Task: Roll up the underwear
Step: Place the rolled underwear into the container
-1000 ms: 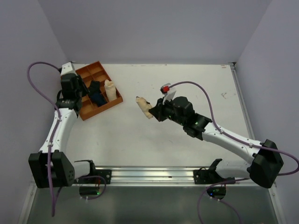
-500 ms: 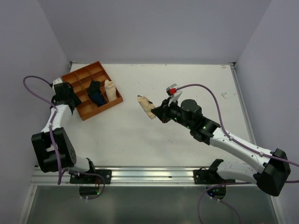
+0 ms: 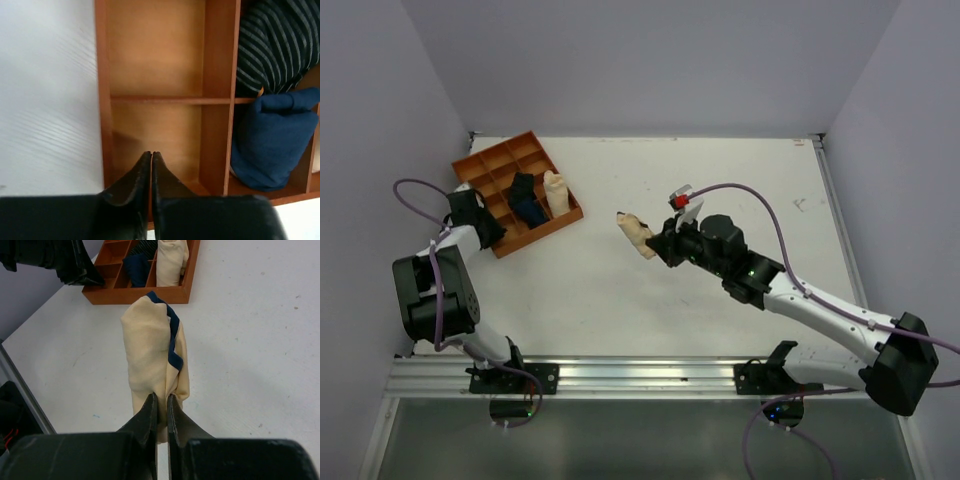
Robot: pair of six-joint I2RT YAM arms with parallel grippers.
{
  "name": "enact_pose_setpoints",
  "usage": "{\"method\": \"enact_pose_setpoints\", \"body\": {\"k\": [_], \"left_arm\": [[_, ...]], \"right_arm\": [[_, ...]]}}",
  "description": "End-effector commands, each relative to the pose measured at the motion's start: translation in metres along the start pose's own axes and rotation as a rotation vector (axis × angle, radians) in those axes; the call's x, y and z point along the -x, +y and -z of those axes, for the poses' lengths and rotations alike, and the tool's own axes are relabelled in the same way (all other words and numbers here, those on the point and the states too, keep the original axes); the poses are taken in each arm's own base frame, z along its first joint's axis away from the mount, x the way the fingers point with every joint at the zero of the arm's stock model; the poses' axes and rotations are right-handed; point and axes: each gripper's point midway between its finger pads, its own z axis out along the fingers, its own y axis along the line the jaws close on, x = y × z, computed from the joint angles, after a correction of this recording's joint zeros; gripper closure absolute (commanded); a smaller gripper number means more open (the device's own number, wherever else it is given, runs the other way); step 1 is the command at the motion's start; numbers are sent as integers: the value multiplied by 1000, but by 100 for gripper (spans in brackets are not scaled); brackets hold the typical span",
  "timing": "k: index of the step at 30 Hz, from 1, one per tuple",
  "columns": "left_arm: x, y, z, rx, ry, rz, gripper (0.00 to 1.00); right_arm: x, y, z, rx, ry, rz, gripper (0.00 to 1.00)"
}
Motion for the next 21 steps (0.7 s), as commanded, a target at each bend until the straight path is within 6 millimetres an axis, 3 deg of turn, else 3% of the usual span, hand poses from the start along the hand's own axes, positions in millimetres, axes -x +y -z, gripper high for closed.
{"method": "enact_pose_setpoints", "body": {"k": [1,6,14,19,21], "left_arm": [[-12,-22,-6,-145,37,27,100],[-32,-45,-2,-218,44,-7,100],[-62,-73,12,-246,31,-89,100],[-72,-98,27,-308,3,-130,100],[-79,-121,39,-364,-3,-169,100]], "right_arm": [[35,4,-7,-6,-92,26,100],[35,6,-28,3,-77,26,100],[38,10,-41,14,-72,27,100],[33,8,-49,11,-59,21,100],[27,12,-55,34,-45,16,100]]}}
